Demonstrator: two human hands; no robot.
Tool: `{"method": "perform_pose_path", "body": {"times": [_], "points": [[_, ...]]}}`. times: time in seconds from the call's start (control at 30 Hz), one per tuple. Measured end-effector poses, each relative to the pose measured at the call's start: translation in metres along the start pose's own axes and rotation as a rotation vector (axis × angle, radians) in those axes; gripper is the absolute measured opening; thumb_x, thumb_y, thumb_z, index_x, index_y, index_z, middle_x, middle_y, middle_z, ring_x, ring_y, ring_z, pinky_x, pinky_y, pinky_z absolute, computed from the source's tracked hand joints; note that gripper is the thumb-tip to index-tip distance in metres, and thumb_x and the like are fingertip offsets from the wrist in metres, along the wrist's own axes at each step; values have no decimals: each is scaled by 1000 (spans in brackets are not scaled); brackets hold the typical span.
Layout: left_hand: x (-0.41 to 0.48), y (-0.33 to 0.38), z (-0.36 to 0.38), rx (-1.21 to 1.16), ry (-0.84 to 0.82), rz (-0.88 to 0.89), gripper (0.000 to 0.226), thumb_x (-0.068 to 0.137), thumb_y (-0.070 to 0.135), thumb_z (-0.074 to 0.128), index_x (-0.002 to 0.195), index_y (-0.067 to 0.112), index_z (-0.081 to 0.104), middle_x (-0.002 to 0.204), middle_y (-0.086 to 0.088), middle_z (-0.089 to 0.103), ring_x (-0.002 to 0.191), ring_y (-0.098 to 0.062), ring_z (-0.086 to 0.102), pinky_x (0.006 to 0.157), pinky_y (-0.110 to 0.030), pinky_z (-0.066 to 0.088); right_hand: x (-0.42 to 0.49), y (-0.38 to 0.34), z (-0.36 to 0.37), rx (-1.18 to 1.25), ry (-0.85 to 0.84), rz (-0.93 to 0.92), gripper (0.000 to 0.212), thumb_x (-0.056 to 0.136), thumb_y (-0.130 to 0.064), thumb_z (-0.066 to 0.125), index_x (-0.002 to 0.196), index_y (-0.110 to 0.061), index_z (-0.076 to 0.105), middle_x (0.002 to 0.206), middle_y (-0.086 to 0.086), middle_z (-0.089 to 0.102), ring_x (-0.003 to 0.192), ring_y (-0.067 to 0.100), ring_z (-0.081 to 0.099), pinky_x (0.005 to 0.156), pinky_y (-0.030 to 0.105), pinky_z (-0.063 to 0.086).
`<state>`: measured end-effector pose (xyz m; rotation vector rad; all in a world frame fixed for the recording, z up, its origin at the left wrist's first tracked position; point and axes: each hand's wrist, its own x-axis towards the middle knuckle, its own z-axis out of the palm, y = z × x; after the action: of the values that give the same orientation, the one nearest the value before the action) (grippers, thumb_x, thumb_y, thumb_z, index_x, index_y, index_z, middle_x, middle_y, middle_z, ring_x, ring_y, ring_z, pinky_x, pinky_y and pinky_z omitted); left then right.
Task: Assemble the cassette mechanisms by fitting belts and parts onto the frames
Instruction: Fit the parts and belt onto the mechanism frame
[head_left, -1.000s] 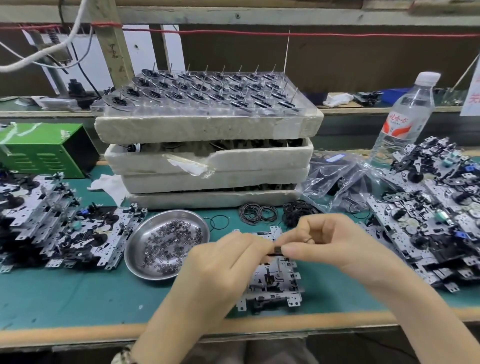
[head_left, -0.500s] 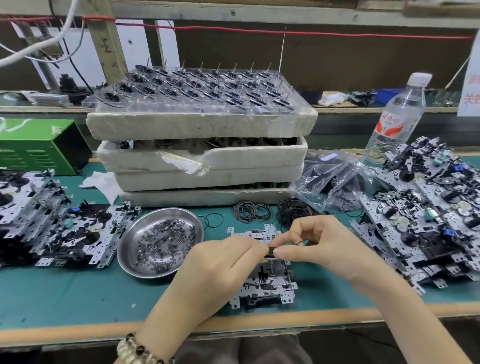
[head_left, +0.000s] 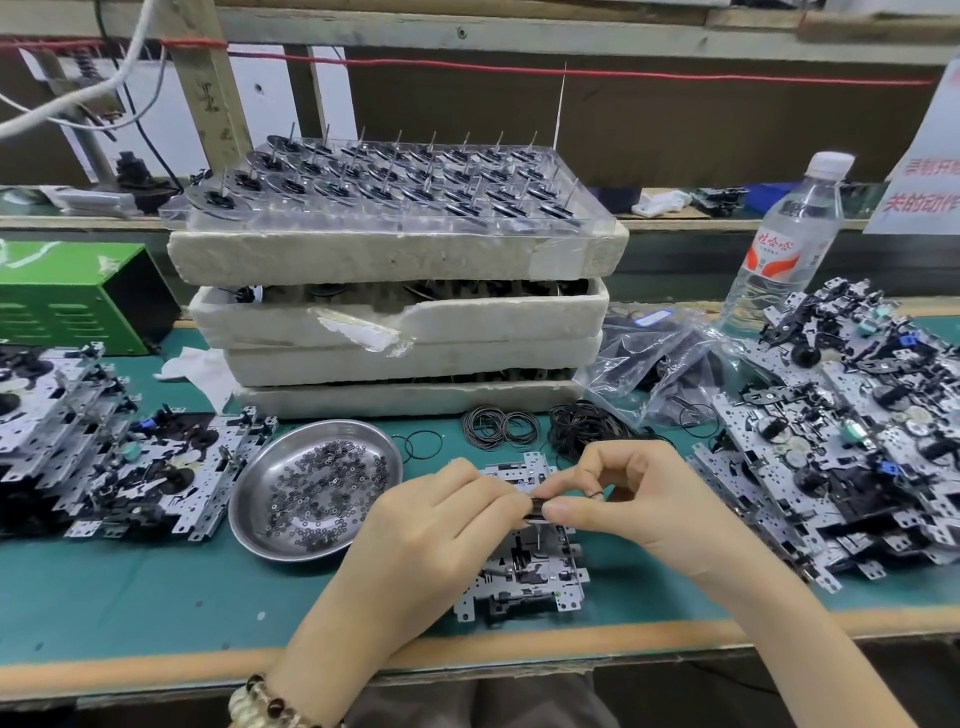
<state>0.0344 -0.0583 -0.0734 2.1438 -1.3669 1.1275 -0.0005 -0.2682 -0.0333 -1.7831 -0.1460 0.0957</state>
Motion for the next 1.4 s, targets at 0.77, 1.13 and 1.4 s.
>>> {"method": "perform_pose_path", "body": {"times": [0.77,1.13,1.4], "points": [[11,-8,-17,-213,-358,-490,42,100,55,34,84,23,57,74,15,48,74,-9,47,82,-33,41,-21,7,2,-445,27,-161,34,66,-34,86,67,-23,54,93,-20,72,98,1,62,80,28,42],[25,1,-28,-668,-414,-888,35,93,60,53,82,30,66,54,10,50,46,-4,44,50,-24,39,-19,33,13,-456,522,-248,39,63,-24,87,57,-29,49,91,-30,67,97,-4,64,75,8,41],[61,12,10,-338,-503,-809,16,88,53,66,88,38,72,95,14,55,98,-3,49,80,-30,43,-21,38,24,-569,645,-281,36,62,-19,89,60,-24,54,78,-11,66,96,-14,57,74,-1,36]]}}
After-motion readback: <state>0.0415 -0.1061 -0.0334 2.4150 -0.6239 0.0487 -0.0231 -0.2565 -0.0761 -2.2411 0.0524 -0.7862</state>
